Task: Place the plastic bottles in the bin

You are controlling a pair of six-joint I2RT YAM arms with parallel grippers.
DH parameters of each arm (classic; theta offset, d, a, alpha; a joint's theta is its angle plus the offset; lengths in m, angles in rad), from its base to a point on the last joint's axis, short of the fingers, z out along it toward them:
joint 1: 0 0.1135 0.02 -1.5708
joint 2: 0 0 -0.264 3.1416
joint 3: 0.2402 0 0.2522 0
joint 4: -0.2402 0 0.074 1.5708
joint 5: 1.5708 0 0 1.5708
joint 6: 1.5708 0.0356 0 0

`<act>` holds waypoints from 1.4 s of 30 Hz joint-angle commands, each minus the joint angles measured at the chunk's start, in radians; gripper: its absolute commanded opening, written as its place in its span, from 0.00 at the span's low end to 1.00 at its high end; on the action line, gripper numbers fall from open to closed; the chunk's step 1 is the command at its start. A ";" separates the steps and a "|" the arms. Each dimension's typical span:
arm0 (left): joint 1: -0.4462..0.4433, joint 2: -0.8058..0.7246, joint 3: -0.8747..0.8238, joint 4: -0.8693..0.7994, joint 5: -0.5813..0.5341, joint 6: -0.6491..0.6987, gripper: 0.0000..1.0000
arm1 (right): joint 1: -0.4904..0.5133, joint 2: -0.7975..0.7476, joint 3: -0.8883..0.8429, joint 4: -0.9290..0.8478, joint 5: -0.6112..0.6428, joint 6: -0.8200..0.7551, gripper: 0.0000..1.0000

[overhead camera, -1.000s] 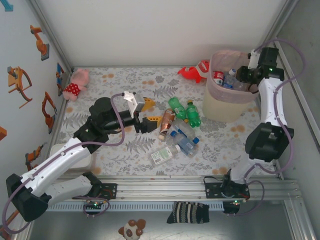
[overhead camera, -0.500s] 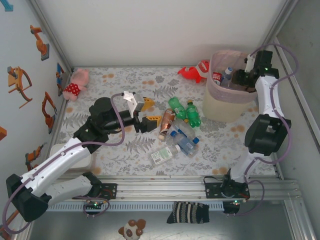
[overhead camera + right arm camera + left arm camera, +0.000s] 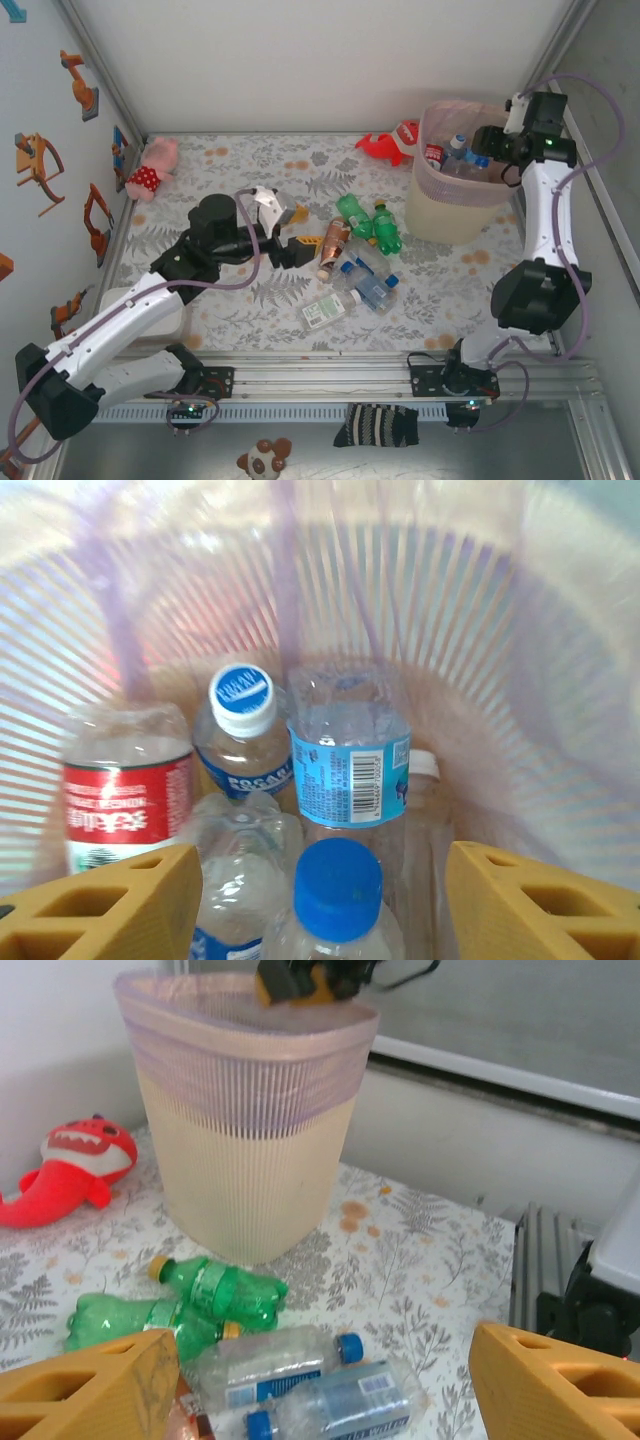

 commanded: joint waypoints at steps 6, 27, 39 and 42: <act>-0.042 0.053 0.047 -0.146 -0.074 0.067 0.76 | -0.004 -0.140 -0.087 0.051 -0.059 0.067 0.64; -0.268 0.274 0.087 -0.527 -0.373 0.028 0.92 | -0.003 -0.328 -0.282 0.123 -0.161 0.098 0.64; -0.346 0.547 0.138 -0.515 -0.467 -0.013 0.95 | -0.003 -0.363 -0.298 0.123 -0.174 0.090 0.64; -0.365 0.610 0.155 -0.517 -0.464 -0.012 0.94 | -0.003 -0.369 -0.297 0.120 -0.173 0.086 0.64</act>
